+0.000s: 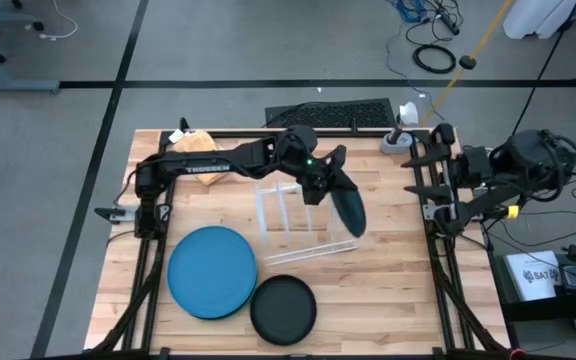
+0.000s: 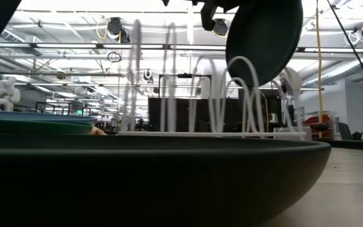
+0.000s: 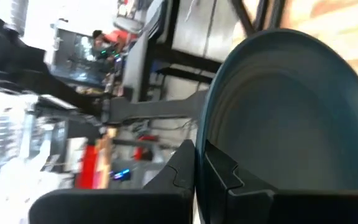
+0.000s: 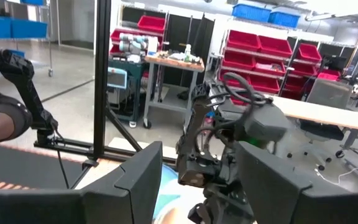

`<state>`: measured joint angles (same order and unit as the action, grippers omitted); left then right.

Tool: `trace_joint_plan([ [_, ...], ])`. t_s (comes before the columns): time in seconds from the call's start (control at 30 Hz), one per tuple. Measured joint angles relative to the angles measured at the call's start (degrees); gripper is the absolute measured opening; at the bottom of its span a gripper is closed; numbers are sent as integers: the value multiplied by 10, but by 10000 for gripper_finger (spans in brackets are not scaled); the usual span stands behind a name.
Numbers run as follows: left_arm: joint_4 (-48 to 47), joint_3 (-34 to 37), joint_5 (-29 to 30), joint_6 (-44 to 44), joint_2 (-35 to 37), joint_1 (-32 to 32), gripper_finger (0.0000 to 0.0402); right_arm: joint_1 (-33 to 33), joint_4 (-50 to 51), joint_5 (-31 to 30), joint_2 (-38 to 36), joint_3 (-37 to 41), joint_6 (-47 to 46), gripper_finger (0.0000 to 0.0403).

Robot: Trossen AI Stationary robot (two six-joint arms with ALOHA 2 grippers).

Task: Sort dishes
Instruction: Put the dark green plate into the dish rack

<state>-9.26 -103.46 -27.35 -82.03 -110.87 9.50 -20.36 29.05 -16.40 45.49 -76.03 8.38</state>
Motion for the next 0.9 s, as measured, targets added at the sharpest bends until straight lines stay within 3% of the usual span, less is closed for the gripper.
trace_joint_plan([
  [0.27, -41, 0, -16, 5, -16, 8, 13, 0, -1, 0, 30, 0, -2, 199],
  [0.9, -39, 0, -12, 7, -15, 6, 67, 0, -1, 0, 37, 0, -2, 199],
])
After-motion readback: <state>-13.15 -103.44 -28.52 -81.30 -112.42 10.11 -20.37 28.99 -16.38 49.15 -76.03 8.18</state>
